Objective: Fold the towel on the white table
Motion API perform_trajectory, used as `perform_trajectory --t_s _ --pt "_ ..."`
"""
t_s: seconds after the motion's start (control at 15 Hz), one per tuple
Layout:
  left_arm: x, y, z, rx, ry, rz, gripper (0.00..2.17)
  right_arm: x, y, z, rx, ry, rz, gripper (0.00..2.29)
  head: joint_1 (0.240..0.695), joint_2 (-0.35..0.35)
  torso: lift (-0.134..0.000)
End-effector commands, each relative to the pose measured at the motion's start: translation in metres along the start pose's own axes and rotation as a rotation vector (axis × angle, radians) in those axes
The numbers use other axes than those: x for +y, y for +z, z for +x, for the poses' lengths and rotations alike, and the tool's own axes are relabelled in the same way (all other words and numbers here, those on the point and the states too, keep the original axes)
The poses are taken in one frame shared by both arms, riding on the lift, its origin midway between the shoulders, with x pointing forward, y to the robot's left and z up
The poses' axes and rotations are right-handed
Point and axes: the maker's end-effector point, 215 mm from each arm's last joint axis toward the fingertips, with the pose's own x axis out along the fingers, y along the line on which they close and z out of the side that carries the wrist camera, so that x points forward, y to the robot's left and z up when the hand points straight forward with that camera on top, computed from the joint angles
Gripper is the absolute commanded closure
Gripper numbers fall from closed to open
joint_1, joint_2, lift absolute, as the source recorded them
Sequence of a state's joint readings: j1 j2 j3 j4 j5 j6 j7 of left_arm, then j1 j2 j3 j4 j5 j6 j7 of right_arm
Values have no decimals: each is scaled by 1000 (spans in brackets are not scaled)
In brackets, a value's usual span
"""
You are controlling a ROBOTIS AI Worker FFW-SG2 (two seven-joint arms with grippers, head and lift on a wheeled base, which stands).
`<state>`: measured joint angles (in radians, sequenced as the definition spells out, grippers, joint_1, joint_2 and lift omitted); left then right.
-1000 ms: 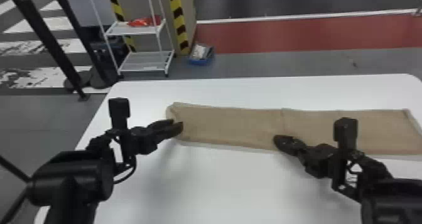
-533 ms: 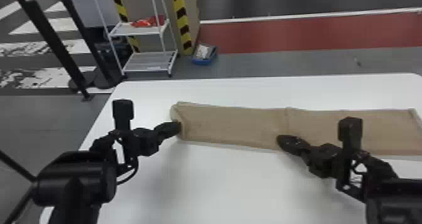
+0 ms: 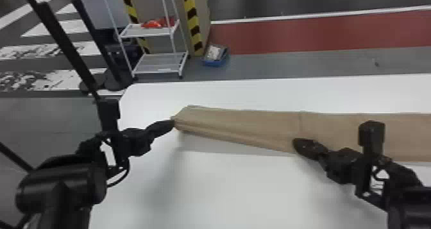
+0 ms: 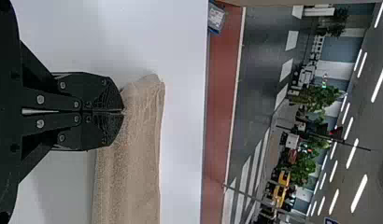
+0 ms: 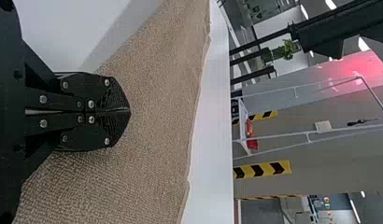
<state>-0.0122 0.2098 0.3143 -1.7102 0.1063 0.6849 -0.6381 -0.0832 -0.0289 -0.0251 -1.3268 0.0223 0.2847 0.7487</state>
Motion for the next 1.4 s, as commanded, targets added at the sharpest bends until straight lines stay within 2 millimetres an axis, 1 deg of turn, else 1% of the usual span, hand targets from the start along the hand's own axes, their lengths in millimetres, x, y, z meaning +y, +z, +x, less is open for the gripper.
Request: perform_trajectory --t_s 0.0,0.07,0.2,0.27,0.47,0.53,0.6,0.73,0.8,0.87,0.93,1.07,1.27,1.33 --pt "8 -4 -10 18 3 5 1369 0 0 0 -1 1 1 1899 695 225 -123" --pt "6 -9 -12 26 -2 7 1099 0 0 0 0 1 0 1899 695 231 -123" --pt "-7 -10 -16 25 -70 5 215 0 -1 0 0 1 2 1899 695 237 -123" --pt "-10 -9 -17 23 -88 4 70 1 0 0 -1 2 1 1899 695 234 -123" --pt "2 -8 -20 23 -55 11 76 1 -3 -1 -1 2 10 1899 695 230 -123" --pt "4 -6 -22 18 -50 10 76 -2 -2 -3 -6 -4 11 1899 695 237 -123" --pt "2 0 -22 7 -50 16 76 -2 -2 -3 -6 -3 12 1899 695 239 -123" --pt "-2 2 -21 -9 -54 -2 76 -5 1 -8 -19 -7 17 1899 695 240 -123" --pt "-5 12 -20 -41 -50 8 76 -6 10 -13 -42 -9 19 1899 695 238 -123" --pt "-8 17 -19 -61 -42 3 76 -11 15 -21 -52 -12 26 1899 695 235 -123" --pt "-14 24 -15 -87 -45 7 76 -19 30 -31 -72 -16 35 1895 695 231 -123" --pt "-21 33 -12 -126 -41 8 76 -30 58 -51 -118 -19 64 1895 695 206 -123" --pt "-29 41 -10 -148 -43 13 76 -51 96 -95 -194 -9 125 1862 695 168 -123" --pt "-31 43 -10 -154 -38 14 80 -57 105 -107 -215 -13 137 1517 695 141 -123"
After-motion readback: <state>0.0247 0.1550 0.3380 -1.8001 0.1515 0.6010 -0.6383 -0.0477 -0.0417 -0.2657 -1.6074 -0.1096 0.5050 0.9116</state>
